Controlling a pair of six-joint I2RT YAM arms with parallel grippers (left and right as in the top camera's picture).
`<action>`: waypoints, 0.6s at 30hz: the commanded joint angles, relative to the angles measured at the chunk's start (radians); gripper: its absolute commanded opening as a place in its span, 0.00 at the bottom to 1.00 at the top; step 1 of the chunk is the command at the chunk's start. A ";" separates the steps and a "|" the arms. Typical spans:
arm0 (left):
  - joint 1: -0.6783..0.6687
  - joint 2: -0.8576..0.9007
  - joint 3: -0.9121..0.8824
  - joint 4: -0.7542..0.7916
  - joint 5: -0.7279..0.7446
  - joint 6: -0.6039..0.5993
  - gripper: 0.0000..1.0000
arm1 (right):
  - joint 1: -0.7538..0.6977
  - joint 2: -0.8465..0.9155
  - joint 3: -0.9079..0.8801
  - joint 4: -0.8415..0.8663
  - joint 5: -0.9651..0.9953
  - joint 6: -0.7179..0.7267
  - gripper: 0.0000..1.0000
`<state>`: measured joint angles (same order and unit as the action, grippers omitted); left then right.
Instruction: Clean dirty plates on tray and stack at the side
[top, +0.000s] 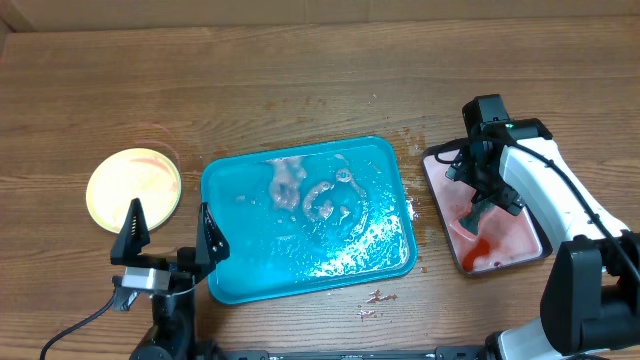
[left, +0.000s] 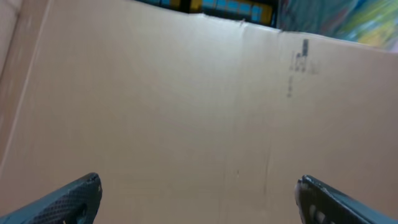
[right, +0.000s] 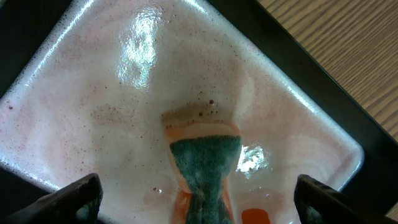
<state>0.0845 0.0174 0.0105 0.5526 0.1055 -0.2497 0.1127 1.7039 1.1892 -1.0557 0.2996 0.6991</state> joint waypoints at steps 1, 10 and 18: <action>-0.009 -0.014 -0.006 -0.098 -0.039 -0.021 1.00 | -0.001 -0.004 0.001 0.004 0.014 0.002 1.00; -0.009 -0.014 -0.006 -0.489 -0.037 -0.020 1.00 | -0.001 -0.004 0.001 0.005 0.013 0.002 1.00; -0.012 -0.014 -0.006 -0.626 -0.035 0.031 1.00 | -0.001 -0.004 0.001 0.005 0.014 0.002 1.00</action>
<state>0.0845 0.0147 0.0082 -0.0692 0.0761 -0.2554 0.1127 1.7039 1.1889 -1.0554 0.2993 0.6987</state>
